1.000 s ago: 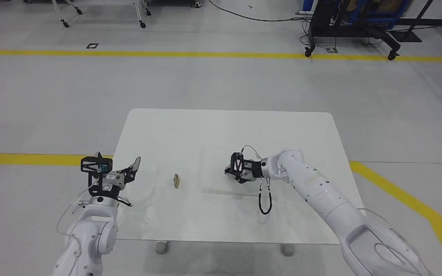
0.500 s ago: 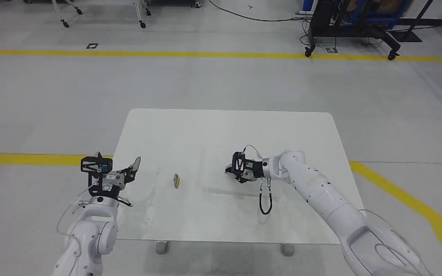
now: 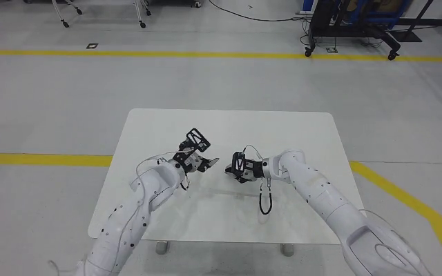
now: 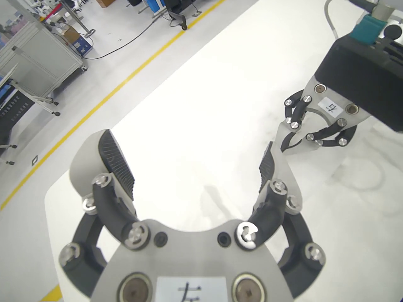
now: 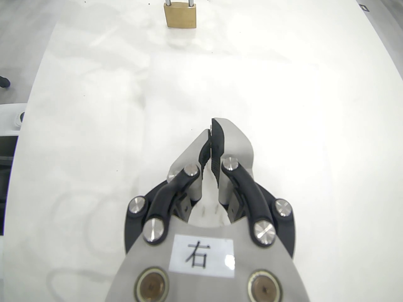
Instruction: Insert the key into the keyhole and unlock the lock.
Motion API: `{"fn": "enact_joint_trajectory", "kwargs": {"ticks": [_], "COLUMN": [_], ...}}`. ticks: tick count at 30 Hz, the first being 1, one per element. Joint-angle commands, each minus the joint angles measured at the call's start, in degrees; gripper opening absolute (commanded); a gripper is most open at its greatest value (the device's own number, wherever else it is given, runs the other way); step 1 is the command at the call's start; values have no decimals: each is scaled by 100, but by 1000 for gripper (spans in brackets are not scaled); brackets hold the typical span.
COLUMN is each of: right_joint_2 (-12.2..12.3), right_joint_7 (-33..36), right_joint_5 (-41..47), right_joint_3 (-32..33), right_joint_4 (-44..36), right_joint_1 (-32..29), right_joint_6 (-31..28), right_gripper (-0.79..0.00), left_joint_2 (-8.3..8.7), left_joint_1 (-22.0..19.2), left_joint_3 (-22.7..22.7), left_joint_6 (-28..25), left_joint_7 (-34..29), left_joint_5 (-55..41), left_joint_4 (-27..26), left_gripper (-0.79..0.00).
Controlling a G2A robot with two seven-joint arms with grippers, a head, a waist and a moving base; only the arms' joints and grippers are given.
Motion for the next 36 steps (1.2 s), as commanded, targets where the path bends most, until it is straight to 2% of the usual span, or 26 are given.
{"fn": "enact_joint_trajectory", "kwargs": {"ticks": [1,7,16,29,36], "right_joint_2": [0,0,0,1,153], "right_joint_7": [0,0,0,3,-375], "right_joint_5": [0,0,0,21,333], "right_joint_3": [0,0,0,10,430], "right_joint_4": [0,0,0,-19,-299], "right_joint_1": [0,0,0,-36,-344], "right_joint_6": [0,0,0,72,313], "right_gripper": [-785,-785,-785,-785,-785], "left_joint_2": [-83,-243,-320,-350,-373], "left_joint_1": [-297,-703,-736,-678,-680], "left_joint_3": [311,733,957,984,965], "left_joint_6": [12,322,440,358,330], "left_joint_7": [-114,-348,-354,-338,-279], "left_joint_5": [-40,164,527,786,829], "left_joint_4": [374,1084,1615,1674,1674], "left_gripper": [0,0,0,0,0]}}
